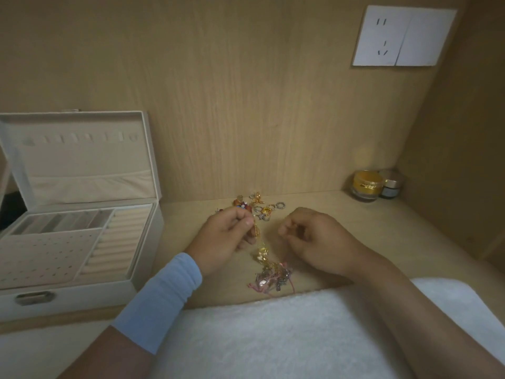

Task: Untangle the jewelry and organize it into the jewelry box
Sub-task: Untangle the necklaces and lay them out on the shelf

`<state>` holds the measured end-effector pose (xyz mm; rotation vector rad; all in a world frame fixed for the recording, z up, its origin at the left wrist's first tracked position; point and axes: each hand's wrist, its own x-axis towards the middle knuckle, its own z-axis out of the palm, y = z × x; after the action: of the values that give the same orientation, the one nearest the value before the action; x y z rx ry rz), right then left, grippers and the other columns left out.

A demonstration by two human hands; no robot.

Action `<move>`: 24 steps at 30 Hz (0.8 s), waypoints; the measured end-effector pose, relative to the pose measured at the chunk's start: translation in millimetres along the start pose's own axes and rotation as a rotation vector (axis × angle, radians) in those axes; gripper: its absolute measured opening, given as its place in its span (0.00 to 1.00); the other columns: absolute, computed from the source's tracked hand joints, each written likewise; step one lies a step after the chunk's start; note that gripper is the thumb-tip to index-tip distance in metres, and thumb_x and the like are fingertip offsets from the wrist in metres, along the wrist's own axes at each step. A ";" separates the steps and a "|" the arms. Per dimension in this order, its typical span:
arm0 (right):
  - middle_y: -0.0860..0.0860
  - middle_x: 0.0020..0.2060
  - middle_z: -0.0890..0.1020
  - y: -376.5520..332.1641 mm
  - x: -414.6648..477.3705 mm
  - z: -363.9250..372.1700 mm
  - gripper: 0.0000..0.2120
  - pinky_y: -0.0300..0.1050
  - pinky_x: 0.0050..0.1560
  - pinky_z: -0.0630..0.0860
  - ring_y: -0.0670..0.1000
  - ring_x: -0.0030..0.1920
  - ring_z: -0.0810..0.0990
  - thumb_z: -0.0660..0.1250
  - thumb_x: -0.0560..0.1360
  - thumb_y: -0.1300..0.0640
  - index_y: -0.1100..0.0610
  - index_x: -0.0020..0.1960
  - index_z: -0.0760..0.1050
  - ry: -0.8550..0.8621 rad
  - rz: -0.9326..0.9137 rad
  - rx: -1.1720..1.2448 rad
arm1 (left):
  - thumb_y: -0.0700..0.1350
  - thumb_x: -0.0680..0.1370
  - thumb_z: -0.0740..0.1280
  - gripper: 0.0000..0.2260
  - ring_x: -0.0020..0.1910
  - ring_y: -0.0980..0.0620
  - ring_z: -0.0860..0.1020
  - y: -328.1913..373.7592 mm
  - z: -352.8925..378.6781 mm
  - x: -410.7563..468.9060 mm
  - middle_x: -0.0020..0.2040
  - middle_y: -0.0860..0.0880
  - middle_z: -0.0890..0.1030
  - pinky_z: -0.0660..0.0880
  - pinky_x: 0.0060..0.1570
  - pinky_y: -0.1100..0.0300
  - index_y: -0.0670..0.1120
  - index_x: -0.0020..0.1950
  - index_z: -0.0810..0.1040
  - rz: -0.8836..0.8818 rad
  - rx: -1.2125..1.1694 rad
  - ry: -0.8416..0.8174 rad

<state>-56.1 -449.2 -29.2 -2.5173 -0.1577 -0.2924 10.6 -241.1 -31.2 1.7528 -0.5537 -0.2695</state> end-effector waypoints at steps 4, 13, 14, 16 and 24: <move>0.53 0.51 0.85 -16.4 4.1 19.0 0.14 0.43 0.54 0.76 0.50 0.49 0.81 0.67 0.78 0.65 0.57 0.62 0.80 -0.182 0.103 0.720 | 0.36 0.82 0.60 0.07 0.34 0.53 0.79 15.7 0.7 1.1 0.35 0.46 0.79 0.79 0.36 0.62 0.41 0.46 0.76 0.035 -0.185 -0.039; 0.49 0.32 0.83 -19.2 7.1 25.7 0.07 0.38 0.37 0.76 0.46 0.33 0.78 0.70 0.77 0.64 0.56 0.43 0.84 -0.075 0.127 0.773 | 0.39 0.84 0.54 0.10 0.28 0.52 0.75 21.6 -6.0 1.0 0.31 0.48 0.75 0.74 0.29 0.62 0.43 0.46 0.71 -0.117 -0.344 -0.025; 0.50 0.31 0.82 -20.5 6.7 25.7 0.06 0.39 0.36 0.77 0.46 0.31 0.78 0.69 0.77 0.65 0.58 0.44 0.84 -0.080 0.150 0.814 | 0.39 0.84 0.54 0.10 0.26 0.53 0.72 20.8 -5.6 0.5 0.29 0.49 0.73 0.71 0.27 0.62 0.43 0.46 0.70 -0.147 -0.405 -0.034; 0.52 0.31 0.83 -22.5 5.8 25.1 0.06 0.38 0.35 0.79 0.46 0.30 0.79 0.68 0.78 0.66 0.61 0.45 0.83 -0.092 0.194 0.883 | 0.40 0.84 0.54 0.09 0.24 0.54 0.68 18.0 -6.9 0.5 0.27 0.51 0.68 0.66 0.25 0.64 0.44 0.46 0.69 -0.199 -0.500 -0.036; 0.53 0.33 0.81 -27.2 5.7 20.4 0.08 0.41 0.38 0.77 0.50 0.32 0.81 0.65 0.81 0.59 0.57 0.47 0.82 -0.134 0.307 0.938 | 0.45 0.84 0.57 0.09 0.22 0.56 0.60 7.4 -9.1 -7.9 0.25 0.54 0.63 0.58 0.23 0.66 0.44 0.47 0.71 -0.250 -0.257 -0.020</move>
<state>-51.9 -415.0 -29.1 -1.5914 0.0420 0.0772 6.4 -230.7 -22.7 1.5688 -0.2978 -0.5110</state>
